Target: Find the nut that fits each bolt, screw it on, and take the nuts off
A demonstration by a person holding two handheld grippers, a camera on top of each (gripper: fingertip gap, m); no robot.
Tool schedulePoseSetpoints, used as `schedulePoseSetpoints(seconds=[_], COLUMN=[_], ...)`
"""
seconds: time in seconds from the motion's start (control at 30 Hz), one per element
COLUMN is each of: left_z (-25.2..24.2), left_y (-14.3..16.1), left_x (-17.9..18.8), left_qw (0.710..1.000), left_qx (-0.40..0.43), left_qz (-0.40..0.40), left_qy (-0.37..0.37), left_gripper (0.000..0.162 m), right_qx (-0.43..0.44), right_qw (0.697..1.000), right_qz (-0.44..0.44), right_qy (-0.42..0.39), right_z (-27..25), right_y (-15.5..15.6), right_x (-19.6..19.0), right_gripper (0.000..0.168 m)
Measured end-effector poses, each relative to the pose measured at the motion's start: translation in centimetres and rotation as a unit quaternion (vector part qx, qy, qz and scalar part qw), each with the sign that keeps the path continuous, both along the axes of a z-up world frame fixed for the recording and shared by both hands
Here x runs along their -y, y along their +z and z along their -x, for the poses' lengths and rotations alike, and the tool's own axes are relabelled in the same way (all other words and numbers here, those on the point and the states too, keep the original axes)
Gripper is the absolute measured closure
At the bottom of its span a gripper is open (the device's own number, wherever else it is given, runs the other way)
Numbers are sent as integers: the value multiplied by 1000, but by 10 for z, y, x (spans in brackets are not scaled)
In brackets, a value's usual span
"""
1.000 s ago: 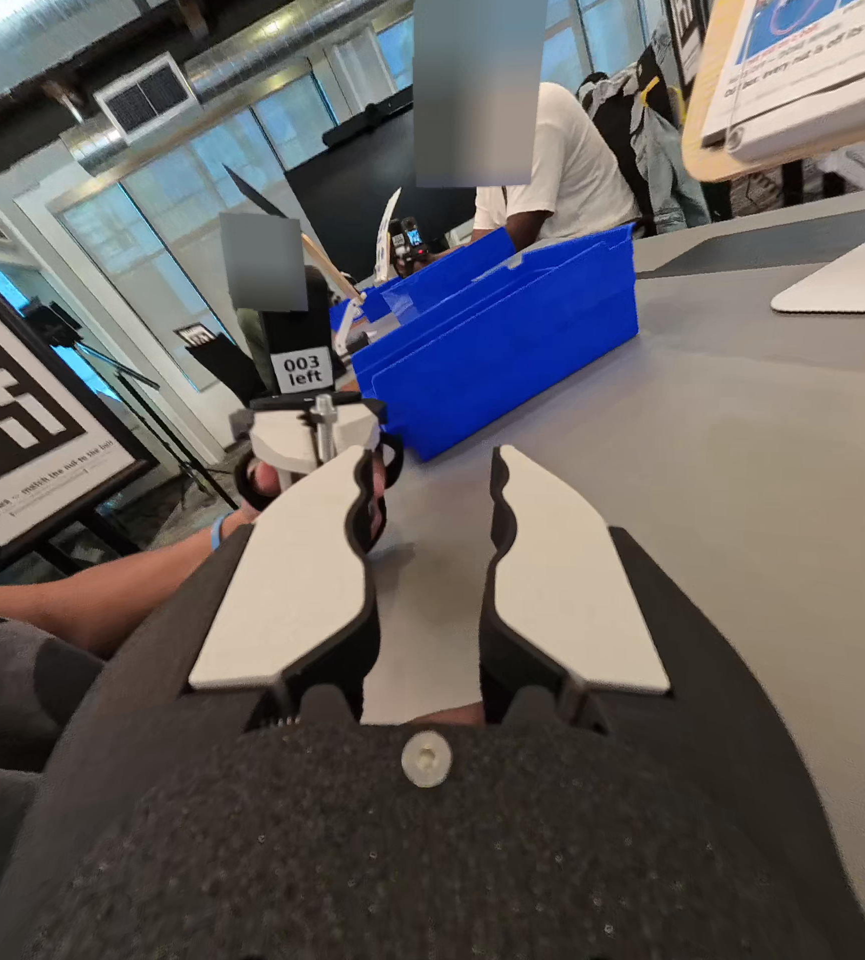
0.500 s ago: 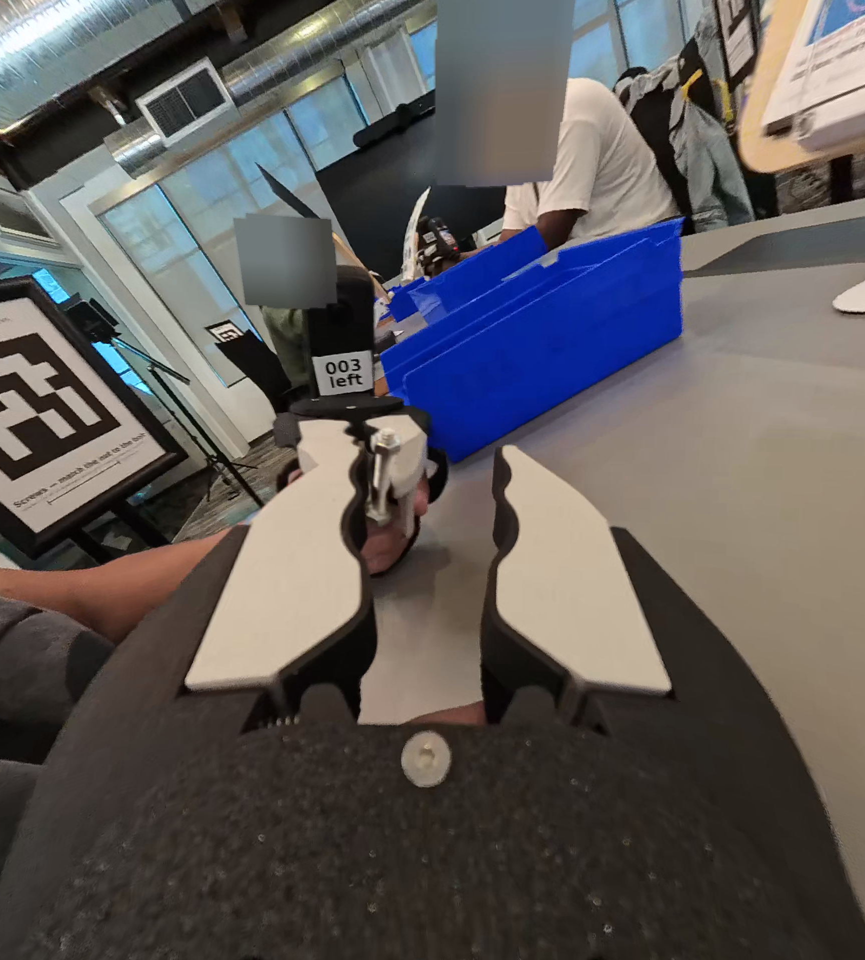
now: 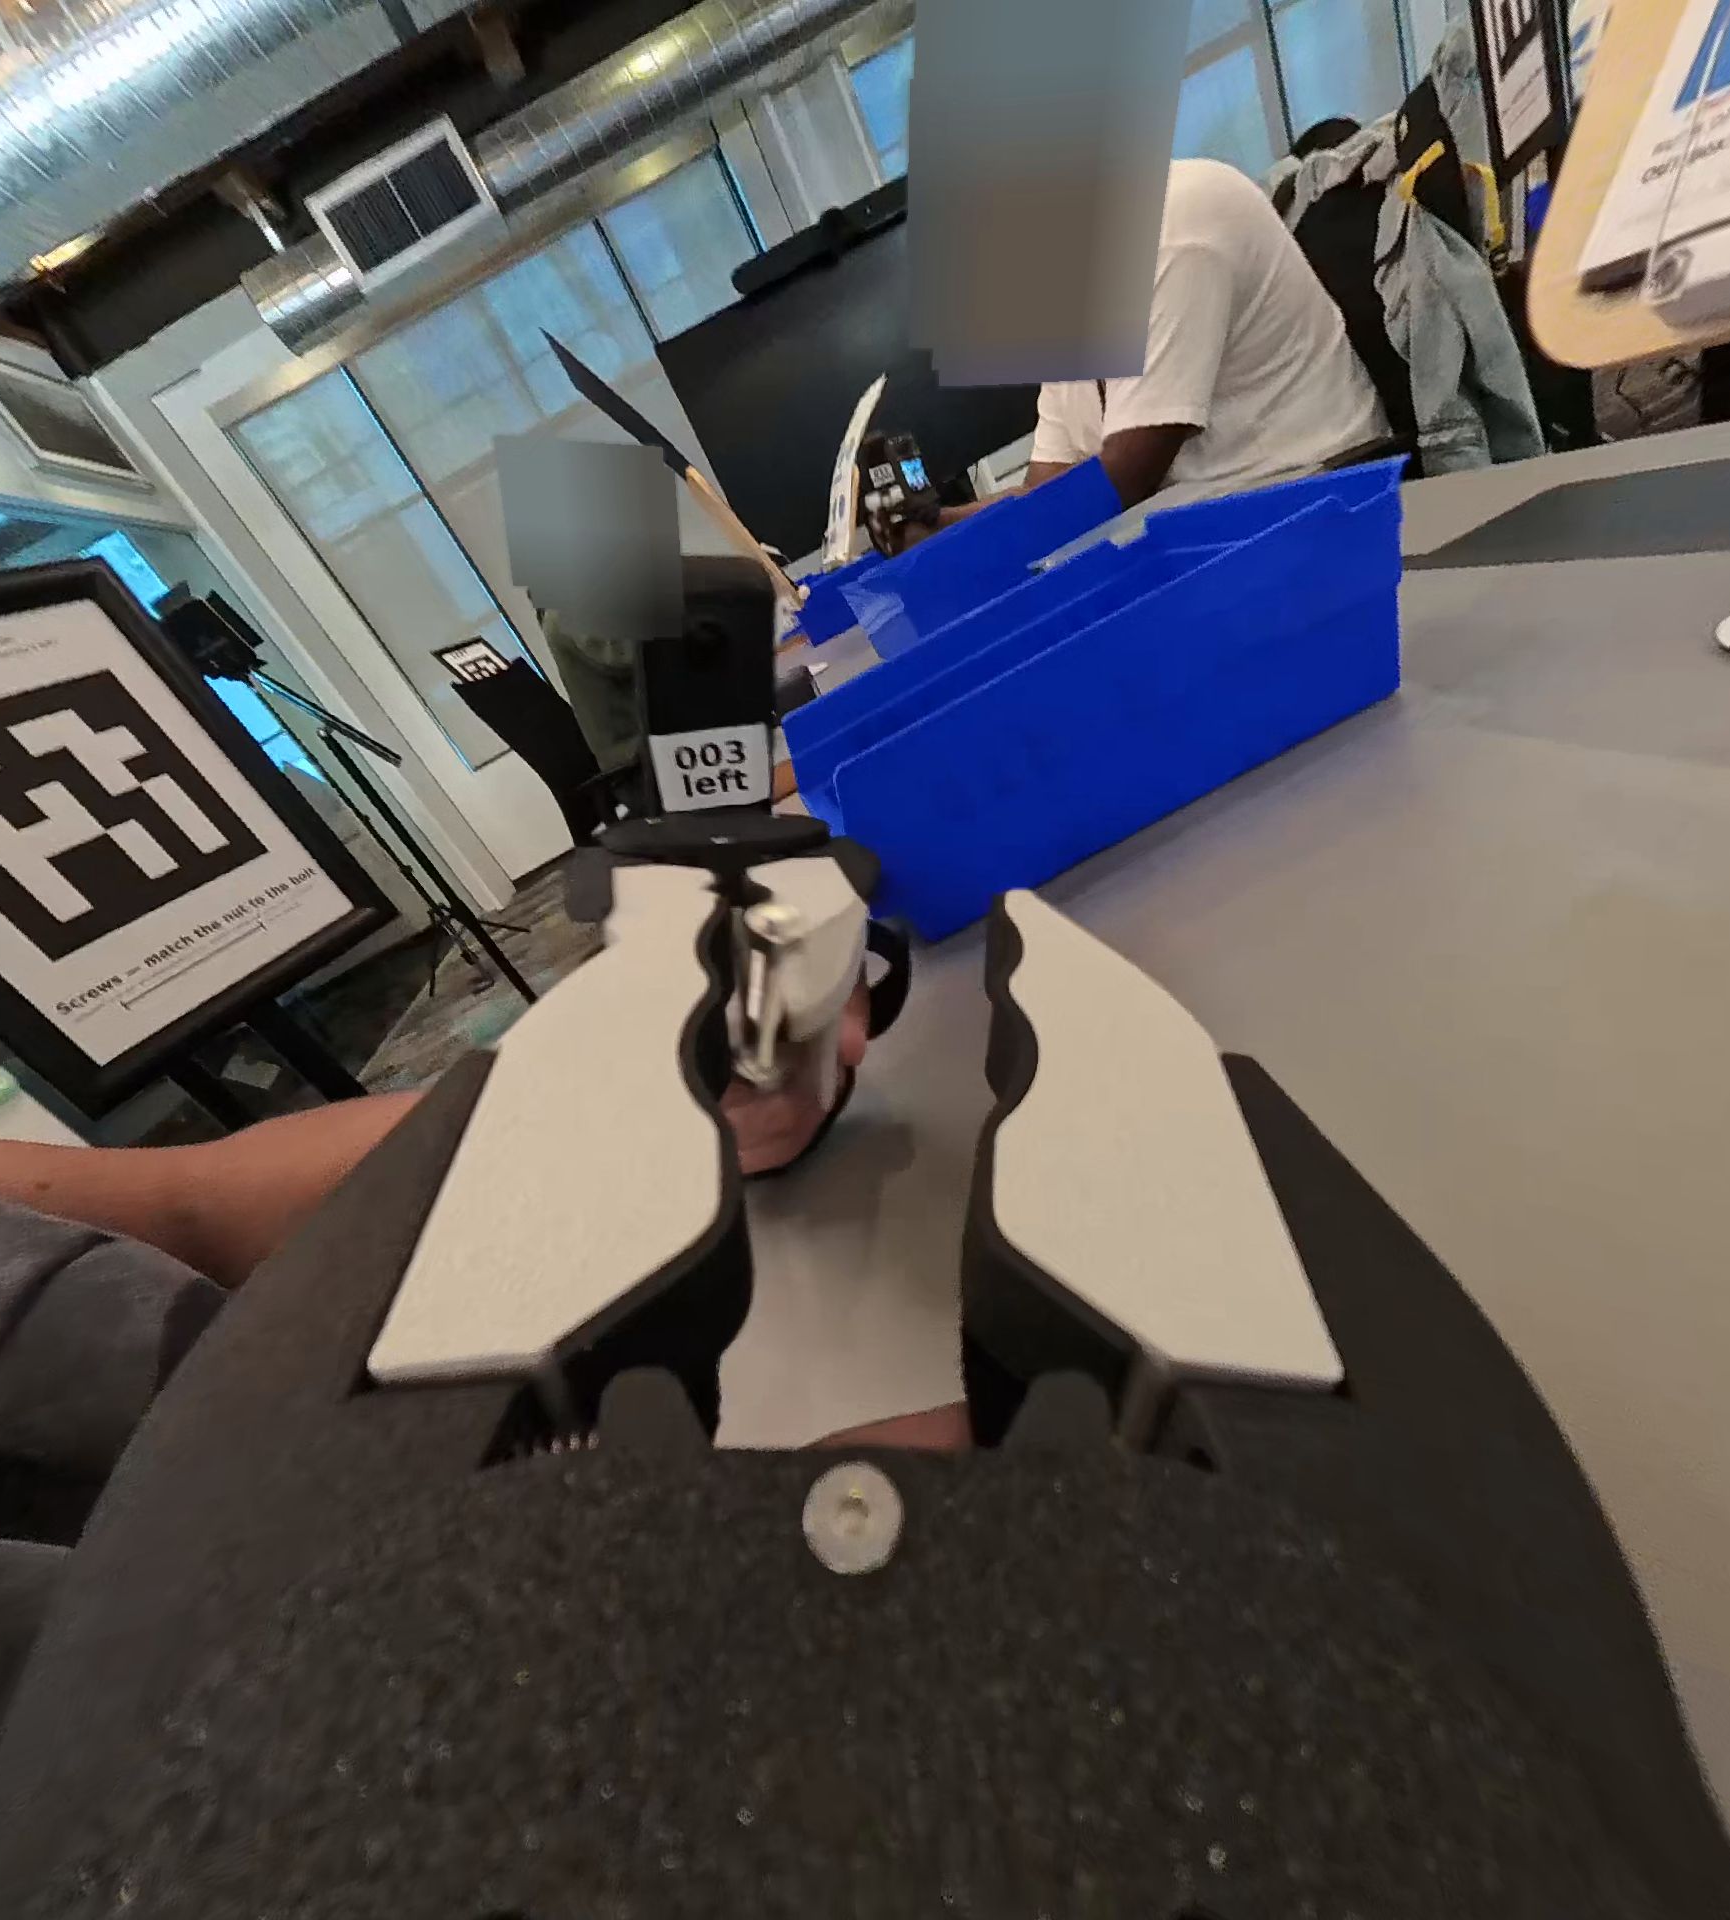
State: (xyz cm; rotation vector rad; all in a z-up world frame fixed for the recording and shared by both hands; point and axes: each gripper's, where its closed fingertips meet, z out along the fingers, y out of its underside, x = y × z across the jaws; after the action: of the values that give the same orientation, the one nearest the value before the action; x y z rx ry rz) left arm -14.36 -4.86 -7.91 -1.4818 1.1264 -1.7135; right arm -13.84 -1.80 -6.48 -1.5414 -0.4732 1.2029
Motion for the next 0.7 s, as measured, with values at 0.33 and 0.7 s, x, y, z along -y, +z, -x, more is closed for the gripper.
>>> schedulePoseSetpoints(seconds=[0.33, 0.7], left_z=[0, 3], left_y=[-3, -2], left_x=[-2, -1], left_qw=[1000, 1000], left_qx=[-9, -7], left_qz=[-2, -2], left_qy=[3, -2], left_gripper=[157, 157], right_qx=[0, -15], right_qw=[1000, 1000], right_qz=[-4, 8], right_qy=[4, 7], right_z=[-2, -6], right_y=[4, 1], right_x=[5, 5], right_gripper=[121, 122])
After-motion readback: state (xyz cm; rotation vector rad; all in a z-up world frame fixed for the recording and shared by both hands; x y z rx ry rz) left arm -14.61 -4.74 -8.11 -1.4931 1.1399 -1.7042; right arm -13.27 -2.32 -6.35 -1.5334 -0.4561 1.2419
